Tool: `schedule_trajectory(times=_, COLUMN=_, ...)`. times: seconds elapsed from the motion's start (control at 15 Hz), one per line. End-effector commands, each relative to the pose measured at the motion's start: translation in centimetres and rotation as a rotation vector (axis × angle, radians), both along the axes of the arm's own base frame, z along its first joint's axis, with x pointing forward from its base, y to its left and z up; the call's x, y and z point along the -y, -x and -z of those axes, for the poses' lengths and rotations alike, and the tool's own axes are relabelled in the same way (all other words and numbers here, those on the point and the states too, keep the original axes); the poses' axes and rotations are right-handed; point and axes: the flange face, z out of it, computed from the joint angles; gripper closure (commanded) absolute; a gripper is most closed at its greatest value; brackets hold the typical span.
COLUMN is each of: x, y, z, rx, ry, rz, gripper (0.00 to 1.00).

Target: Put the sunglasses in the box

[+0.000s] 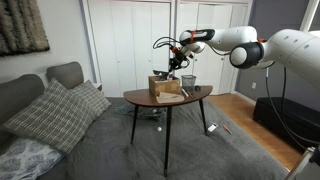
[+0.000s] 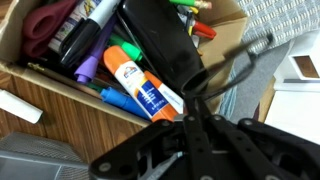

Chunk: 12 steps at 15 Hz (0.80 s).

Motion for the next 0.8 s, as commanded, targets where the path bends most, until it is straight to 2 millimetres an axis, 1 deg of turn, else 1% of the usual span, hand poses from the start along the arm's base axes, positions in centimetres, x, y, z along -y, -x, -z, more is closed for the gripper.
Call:
schedule_trajectory(times=0.0, x=0.1, y=-0.3, z=-0.2, rx=0.028, ry=-0.026, rz=0.041, gripper=0.67)
schedule_trajectory(times=0.13, x=0.0, y=-0.3, z=-0.8, rx=0.040, ry=-0.009, rz=0.034, gripper=0.56)
schedule_trajectory(times=0.4, x=0.2, y=-0.2, z=-2.1, rx=0.062, ry=0.027, rz=0.011, gripper=0.28)
schedule_trajectory(times=0.67, x=0.1, y=-0.1, z=-2.9, rx=0.079, ry=0.068, rz=-0.024, gripper=0.00)
schedule_trajectory(times=0.73, x=0.0, y=0.0, z=-3.4, rx=0.083, ry=0.088, rz=-0.049, gripper=0.00)
